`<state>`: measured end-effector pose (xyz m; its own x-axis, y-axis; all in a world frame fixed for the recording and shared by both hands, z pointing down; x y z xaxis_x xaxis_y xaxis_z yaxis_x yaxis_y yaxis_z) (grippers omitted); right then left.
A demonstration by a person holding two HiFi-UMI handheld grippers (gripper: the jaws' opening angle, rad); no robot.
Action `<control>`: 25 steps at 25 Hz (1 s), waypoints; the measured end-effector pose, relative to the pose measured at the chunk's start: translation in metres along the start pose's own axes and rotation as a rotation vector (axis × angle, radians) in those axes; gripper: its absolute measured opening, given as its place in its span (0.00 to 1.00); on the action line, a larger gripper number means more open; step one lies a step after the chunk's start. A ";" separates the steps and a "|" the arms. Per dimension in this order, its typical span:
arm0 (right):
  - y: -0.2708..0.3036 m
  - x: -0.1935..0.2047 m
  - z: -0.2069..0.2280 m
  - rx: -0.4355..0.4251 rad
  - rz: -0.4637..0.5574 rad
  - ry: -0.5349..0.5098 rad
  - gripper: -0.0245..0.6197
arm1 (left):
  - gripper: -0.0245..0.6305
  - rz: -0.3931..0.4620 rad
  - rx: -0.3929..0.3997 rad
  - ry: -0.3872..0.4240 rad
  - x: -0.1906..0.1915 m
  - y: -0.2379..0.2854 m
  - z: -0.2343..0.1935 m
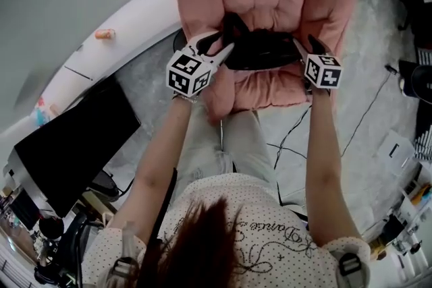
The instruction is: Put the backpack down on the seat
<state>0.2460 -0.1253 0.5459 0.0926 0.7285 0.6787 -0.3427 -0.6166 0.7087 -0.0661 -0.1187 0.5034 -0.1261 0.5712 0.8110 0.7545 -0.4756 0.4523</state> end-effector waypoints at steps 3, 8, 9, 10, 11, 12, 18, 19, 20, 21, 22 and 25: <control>-0.017 -0.021 -0.017 0.018 0.099 0.010 0.36 | 0.30 0.025 0.001 0.023 -0.011 -0.011 -0.001; -0.063 -0.054 -0.035 0.085 0.270 0.020 0.19 | 0.24 0.087 -0.009 0.042 -0.042 -0.023 0.010; -0.072 -0.059 -0.038 0.093 0.299 0.020 0.16 | 0.23 0.103 -0.008 0.055 -0.049 -0.025 0.013; -0.080 -0.065 -0.042 0.099 0.327 0.017 0.14 | 0.22 0.117 -0.007 0.073 -0.057 -0.027 0.016; -0.087 -0.071 -0.047 0.105 0.353 0.012 0.12 | 0.20 0.131 -0.005 0.093 -0.064 -0.029 0.018; -0.095 -0.076 -0.051 0.108 0.376 0.006 0.11 | 0.19 0.143 -0.003 0.110 -0.072 -0.032 0.021; -0.140 -0.097 -0.080 0.102 0.482 0.003 0.05 | 0.09 0.209 -0.008 0.160 -0.102 -0.054 0.041; -0.146 -0.102 -0.084 0.103 0.502 0.005 0.05 | 0.08 0.222 -0.010 0.172 -0.109 -0.057 0.043; -0.151 -0.107 -0.089 0.105 0.521 0.006 0.05 | 0.07 0.233 -0.012 0.185 -0.115 -0.062 0.045; -0.156 -0.111 -0.094 0.106 0.536 0.005 0.05 | 0.07 0.244 -0.015 0.198 -0.121 -0.067 0.048; -0.162 -0.113 -0.099 0.107 0.550 0.004 0.05 | 0.07 0.253 -0.017 0.209 -0.125 -0.072 0.050; -0.179 -0.120 -0.114 0.120 0.591 -0.007 0.05 | 0.06 0.272 -0.016 0.239 -0.135 -0.085 0.059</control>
<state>0.1899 -0.0688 0.3156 -0.0754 0.2500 0.9653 -0.2302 -0.9463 0.2271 -0.0751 -0.1155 0.3337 -0.0705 0.2503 0.9656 0.7711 -0.6004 0.2119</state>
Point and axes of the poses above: the fingertips, and each gripper's own axes: y forward along the fingers, z to its right, x out of its underside, the point moved 7 cm from there along -y, backward along the fingers, and after that the axes turned 2 degrees about z, right-handed, at the moved point
